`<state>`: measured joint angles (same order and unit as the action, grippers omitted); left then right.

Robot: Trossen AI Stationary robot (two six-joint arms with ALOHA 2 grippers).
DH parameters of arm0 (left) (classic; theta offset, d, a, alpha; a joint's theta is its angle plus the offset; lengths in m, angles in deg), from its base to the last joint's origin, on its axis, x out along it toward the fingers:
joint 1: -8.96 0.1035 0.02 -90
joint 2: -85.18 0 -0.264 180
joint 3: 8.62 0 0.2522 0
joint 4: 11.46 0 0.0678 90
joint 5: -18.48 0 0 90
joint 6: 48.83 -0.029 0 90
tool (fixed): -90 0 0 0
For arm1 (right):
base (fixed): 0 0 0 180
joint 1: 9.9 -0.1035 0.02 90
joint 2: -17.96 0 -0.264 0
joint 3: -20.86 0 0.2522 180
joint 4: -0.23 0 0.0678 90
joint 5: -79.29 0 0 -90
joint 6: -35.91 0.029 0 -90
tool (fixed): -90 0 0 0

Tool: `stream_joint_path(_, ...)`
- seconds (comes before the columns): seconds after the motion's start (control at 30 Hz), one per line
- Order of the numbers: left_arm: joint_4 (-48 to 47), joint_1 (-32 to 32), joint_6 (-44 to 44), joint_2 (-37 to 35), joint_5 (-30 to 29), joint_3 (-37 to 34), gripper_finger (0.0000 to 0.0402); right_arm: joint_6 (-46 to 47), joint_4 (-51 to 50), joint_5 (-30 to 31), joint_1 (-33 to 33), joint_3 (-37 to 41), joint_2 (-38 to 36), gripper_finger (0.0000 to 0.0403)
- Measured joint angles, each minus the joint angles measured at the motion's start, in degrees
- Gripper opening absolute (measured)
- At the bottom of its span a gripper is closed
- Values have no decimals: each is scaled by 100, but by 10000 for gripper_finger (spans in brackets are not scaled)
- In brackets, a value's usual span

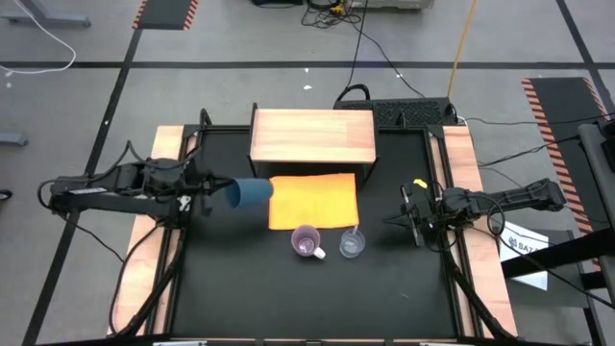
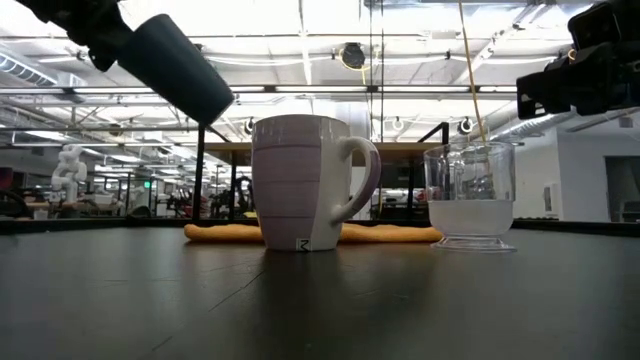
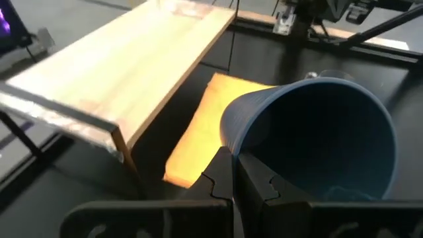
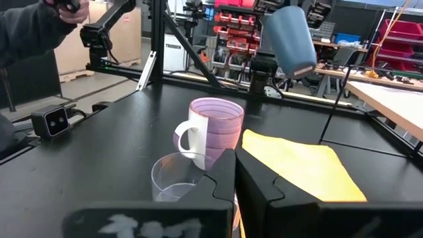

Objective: Stack small to large cups/mugs on shelf
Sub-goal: Put the blue cup on the shelf

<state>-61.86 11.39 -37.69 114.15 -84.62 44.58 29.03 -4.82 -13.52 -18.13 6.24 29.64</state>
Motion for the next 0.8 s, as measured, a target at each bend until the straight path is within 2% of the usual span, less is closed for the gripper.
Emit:
stream_joint_path(0.13, 328, 128, -290, 104, 93, -60, 1, -2, 6, 0, -2, 0, 2, 0)
stream_joint_path(0.4, 925, 523, -1071, 34, 422, -627, 1, 14, 9, 0, -2, 0, 2, 0)
stream_joint_path(0.6, 1009, 1017, -1259, -244, 869, -935, 1, 17, 6, 0, -2, 0, 0, 0)
stream_joint_path(0.8, 1559, 1418, -1132, -399, 1375, -1173, 1, 17, 7, 0, 0, 0, 2, 0)
